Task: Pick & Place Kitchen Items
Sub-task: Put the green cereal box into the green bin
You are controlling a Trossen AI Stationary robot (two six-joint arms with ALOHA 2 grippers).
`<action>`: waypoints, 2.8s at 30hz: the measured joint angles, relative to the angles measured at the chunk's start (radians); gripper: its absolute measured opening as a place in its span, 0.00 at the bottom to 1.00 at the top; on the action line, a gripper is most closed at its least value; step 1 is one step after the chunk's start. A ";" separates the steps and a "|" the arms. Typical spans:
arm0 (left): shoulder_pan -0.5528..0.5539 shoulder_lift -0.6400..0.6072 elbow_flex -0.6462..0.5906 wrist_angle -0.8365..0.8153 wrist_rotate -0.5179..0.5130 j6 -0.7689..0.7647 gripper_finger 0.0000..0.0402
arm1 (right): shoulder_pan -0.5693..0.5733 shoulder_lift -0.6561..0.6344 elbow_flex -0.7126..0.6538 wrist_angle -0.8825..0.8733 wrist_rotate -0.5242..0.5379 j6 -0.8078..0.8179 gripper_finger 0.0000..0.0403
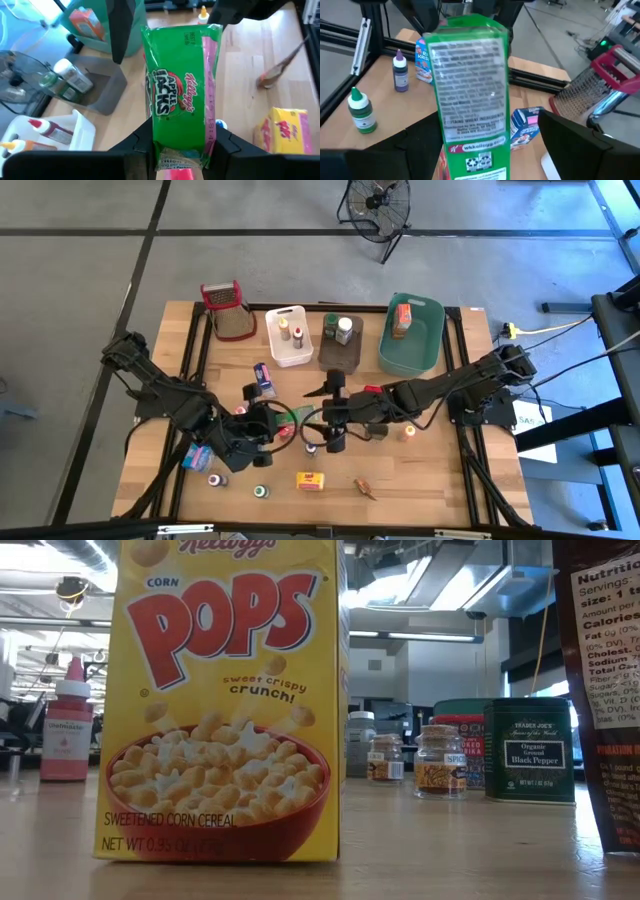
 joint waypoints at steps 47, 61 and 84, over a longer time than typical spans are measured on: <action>-0.002 0.000 0.000 0.016 -0.006 0.012 0.26 | -0.072 0.033 0.000 -0.031 -0.352 -0.034 0.42; -0.003 -0.001 0.001 0.075 -0.041 -0.009 0.49 | -0.071 0.032 0.000 -0.164 -0.348 0.004 0.42; -0.126 -0.002 0.001 0.068 -0.063 -0.010 0.51 | 0.215 -0.411 -0.140 -0.016 -0.352 -0.008 0.42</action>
